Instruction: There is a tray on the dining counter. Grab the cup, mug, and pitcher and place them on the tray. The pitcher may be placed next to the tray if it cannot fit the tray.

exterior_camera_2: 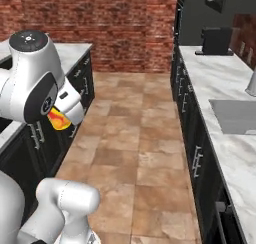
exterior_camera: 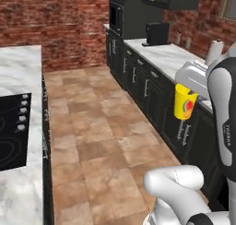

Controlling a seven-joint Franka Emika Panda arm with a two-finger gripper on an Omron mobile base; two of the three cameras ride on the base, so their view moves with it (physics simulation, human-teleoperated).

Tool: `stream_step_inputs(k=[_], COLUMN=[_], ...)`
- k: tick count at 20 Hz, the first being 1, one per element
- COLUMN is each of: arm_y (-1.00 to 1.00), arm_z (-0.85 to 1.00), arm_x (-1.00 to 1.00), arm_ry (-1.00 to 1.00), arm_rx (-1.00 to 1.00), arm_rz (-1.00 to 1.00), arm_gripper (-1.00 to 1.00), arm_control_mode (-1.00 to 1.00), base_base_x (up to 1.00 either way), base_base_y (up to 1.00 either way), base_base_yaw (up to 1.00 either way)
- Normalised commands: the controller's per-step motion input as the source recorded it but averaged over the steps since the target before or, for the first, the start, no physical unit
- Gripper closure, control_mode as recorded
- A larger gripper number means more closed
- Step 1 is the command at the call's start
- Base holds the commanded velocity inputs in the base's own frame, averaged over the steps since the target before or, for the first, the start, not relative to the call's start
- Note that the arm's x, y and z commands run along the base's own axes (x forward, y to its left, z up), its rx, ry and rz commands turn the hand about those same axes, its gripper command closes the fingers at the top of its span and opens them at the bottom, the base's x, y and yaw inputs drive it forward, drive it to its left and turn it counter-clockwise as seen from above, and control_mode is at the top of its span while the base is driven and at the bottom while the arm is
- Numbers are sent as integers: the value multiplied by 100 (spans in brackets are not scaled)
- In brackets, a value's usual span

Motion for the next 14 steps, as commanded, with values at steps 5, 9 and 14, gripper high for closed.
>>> stream_step_inputs(k=[5,9,14], arm_y=[0,0,0], arm_z=[0,0,0], arm_x=[0,0,0], arm_ry=[0,0,0], arm_rx=[0,0,0], arm_rz=[0,0,0], arm_gripper=[100,100,100], arm_control_mode=[100,100,100], base_base_x=[100,100,100], base_base_y=[-28,-36,-43], base_base_yaw=[10,9,7])
